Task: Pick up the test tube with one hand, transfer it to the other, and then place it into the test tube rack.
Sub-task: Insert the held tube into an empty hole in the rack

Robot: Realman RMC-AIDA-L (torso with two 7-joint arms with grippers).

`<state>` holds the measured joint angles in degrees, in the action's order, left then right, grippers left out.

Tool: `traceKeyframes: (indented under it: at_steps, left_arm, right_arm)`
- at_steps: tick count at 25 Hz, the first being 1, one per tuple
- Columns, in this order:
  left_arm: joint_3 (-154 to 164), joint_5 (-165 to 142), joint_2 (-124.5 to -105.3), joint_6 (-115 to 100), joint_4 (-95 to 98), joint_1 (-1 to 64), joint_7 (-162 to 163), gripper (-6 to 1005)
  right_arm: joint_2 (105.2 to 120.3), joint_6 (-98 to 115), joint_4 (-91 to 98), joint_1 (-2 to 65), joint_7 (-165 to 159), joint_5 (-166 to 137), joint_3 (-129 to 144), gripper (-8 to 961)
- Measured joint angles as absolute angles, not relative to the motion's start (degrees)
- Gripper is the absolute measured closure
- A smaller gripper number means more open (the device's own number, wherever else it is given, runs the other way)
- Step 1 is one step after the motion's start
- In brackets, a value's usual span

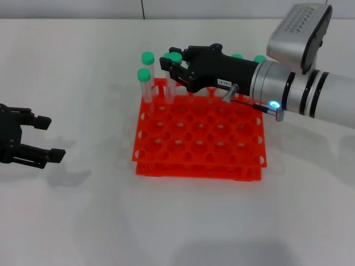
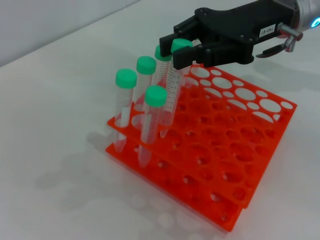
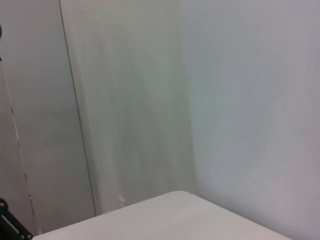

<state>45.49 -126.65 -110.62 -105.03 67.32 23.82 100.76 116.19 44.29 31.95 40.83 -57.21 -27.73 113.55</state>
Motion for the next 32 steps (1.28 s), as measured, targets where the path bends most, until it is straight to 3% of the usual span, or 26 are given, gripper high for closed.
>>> traceKeyframes:
  at_steps: [32]
  left_arm:
    - [45.5, -126.6, -110.65, -104.4, 66.4, 24.4, 100.1, 112]
  right_arm:
    - [116.19, 42.0, 31.9, 40.9, -58.0, -28.0, 113.7, 694]
